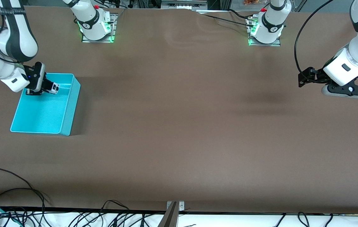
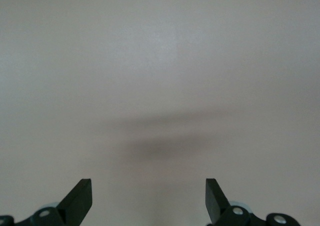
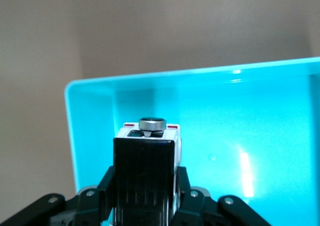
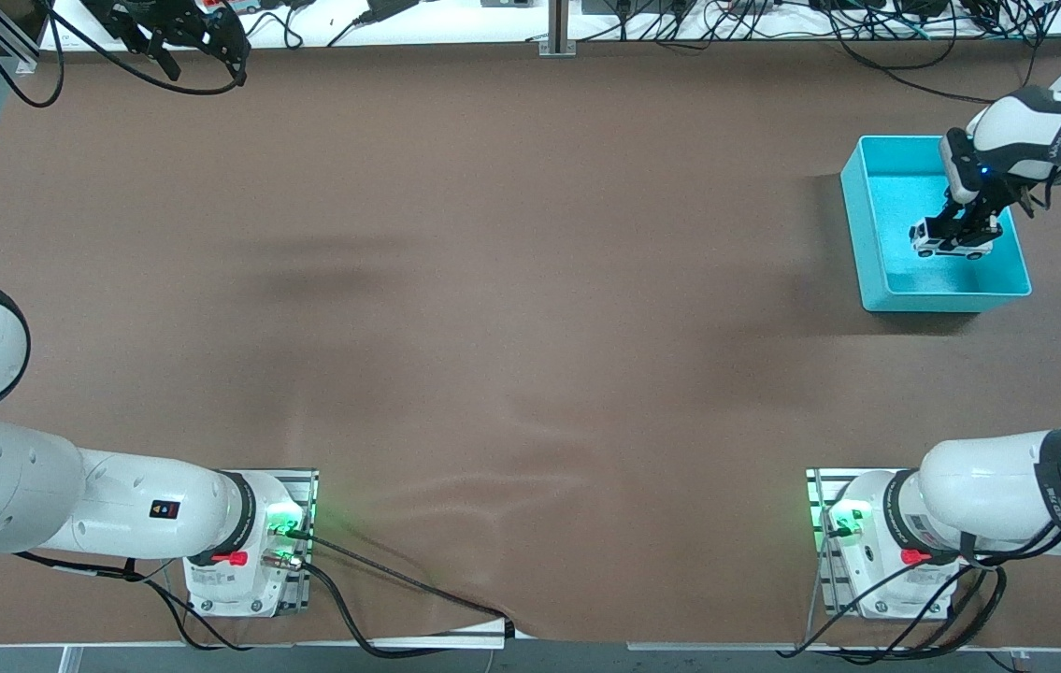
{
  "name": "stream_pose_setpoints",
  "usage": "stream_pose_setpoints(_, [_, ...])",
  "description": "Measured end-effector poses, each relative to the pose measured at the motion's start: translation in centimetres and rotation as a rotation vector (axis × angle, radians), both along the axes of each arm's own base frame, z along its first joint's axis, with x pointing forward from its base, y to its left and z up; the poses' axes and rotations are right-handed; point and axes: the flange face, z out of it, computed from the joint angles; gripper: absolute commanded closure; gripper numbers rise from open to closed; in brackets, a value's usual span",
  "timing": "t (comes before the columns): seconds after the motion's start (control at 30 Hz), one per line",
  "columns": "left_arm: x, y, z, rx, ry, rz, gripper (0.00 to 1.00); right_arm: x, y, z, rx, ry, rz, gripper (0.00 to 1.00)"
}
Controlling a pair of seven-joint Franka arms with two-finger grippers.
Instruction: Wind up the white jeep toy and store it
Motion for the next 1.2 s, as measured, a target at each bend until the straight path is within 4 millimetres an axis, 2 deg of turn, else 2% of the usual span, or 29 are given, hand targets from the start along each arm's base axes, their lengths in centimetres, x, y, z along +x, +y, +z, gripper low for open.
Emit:
stream_pose_setpoints(0.27, [0.0,0.3,1.2,-0.001,-0.009,0.006,0.0,0.0,-1.1,-5.1,0.038,0.005,0.021,0.88])
stream_pose_setpoints(0.53, [0.3,0.3,1.0,0.0,-0.005,0.006,0.0,-0.3,-2.0,-7.2,0.047,0.013,0.017,0.85])
stream_pose_setpoints(0.57, [0.3,0.3,1.0,0.0,-0.006,0.006,0.0,-0.4,-2.1,-7.3,0.047,0.015,0.016,0.82])
stream_pose_setpoints(0.7, [0.5,0.3,1.1,0.0,-0.01,0.006,0.0,-0.5,-2.3,-7.6,0.048,0.019,0.013,0.55])
stream_pose_setpoints(0.8, [0.6,0.3,1.4,-0.001,-0.016,0.006,0.0,-0.5,-2.3,-7.7,0.048,0.022,0.013,0.27])
stream_pose_setpoints(0.87, [0.7,0.2,1.7,-0.001,-0.022,0.006,0.0,-0.5,-2.3,-7.8,0.049,0.024,0.013,0.18])
stream_pose_setpoints(0.93, [0.7,0.2,1.9,-0.002,-0.026,0.005,0.0,-0.6,-2.3,-8.0,0.051,0.026,0.009,0.0])
stream_pose_setpoints(1.2, [0.8,0.3,2.0,-0.002,-0.028,0.006,0.0,-0.1,-2.4,-7.6,0.056,0.017,0.002,0.0])
